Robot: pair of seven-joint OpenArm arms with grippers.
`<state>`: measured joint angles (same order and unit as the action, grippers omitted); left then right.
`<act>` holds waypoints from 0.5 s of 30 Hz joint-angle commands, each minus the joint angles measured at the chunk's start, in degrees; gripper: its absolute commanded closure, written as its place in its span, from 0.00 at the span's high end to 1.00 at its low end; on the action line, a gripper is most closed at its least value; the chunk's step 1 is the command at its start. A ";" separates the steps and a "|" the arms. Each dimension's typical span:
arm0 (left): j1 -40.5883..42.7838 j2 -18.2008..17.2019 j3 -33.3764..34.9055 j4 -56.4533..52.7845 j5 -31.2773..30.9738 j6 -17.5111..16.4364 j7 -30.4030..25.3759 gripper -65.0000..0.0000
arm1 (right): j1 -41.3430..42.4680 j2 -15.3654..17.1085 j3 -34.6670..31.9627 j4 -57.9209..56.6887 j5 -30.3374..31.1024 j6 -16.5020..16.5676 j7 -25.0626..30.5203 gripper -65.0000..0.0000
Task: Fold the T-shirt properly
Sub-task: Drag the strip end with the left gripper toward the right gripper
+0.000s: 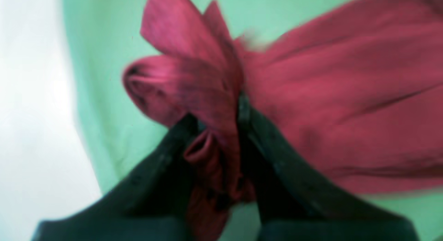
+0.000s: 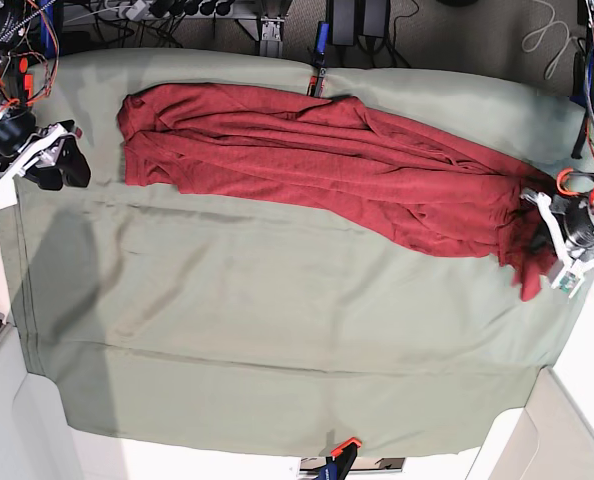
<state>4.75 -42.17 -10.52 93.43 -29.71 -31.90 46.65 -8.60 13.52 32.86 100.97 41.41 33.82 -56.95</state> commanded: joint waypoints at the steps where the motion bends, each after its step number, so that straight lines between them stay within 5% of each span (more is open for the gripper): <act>1: 0.50 -1.31 0.26 4.02 -0.55 -0.24 -0.02 0.00 | 0.48 0.90 0.26 0.81 1.05 -0.17 1.44 0.48; 6: 6.14 -1.14 4.07 13.86 -0.50 -0.24 0.28 0.00 | 0.46 0.90 0.26 0.81 0.98 -0.17 0.98 0.48; 15: 6.82 5.35 11.06 14.12 -0.44 -2.40 0.31 0.00 | 0.46 -0.15 0.24 0.81 1.81 -0.17 0.70 0.48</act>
<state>12.34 -35.92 1.02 106.78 -29.54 -33.91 47.97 -8.60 12.84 32.88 100.97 42.15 33.82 -57.19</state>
